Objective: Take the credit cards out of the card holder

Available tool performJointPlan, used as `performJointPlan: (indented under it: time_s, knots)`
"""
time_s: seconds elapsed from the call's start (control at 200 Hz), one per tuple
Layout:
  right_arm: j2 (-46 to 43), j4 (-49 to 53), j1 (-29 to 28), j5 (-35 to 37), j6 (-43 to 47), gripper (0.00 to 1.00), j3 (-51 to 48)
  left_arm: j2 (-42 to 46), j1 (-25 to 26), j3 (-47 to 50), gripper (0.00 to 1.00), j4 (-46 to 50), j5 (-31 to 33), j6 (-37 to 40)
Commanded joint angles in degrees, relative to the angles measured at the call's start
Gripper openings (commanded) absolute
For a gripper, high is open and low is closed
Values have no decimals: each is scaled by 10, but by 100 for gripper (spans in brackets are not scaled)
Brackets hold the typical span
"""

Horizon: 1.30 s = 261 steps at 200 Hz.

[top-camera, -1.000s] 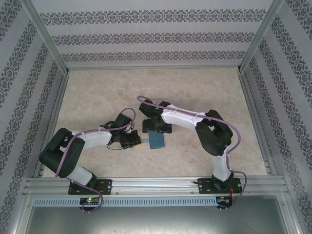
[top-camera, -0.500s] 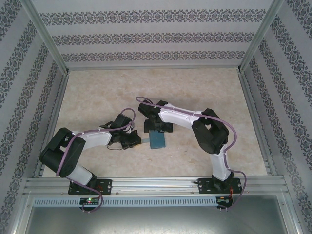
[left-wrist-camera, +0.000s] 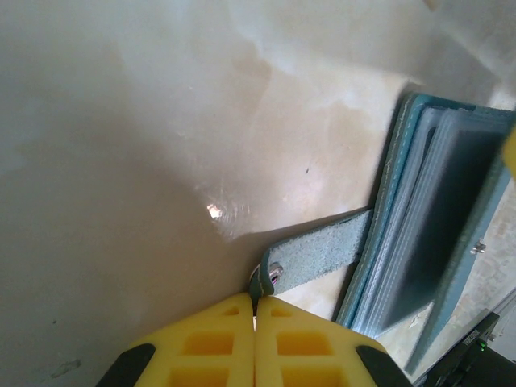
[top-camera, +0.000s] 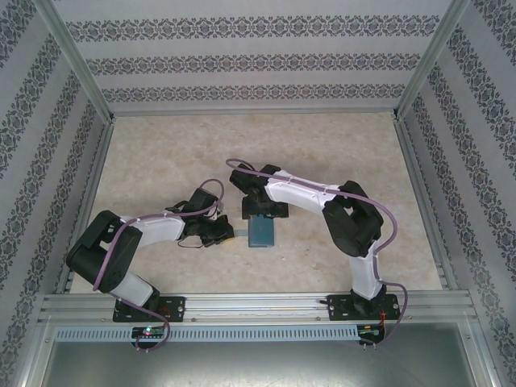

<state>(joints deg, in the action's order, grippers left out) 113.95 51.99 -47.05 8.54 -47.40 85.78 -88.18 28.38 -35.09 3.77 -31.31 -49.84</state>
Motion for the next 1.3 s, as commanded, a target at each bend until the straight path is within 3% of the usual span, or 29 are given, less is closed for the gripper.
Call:
performJointPlan:
  time_s: [0.0,0.13,0.65,1.299]
  knots:
    - [-31,33,-5,21,11,88,-1,-12,-6,4,7,15,9,-1]
    - [-46,40,-5,18,14,79,-16,-12,-6,1,7,21,12,0]
    - [-87,27,6,-37,22,23,-67,-6,-8,-17,7,50,23,5]
    - [-102,24,12,-76,44,5,-45,40,-31,-7,6,53,54,-14]
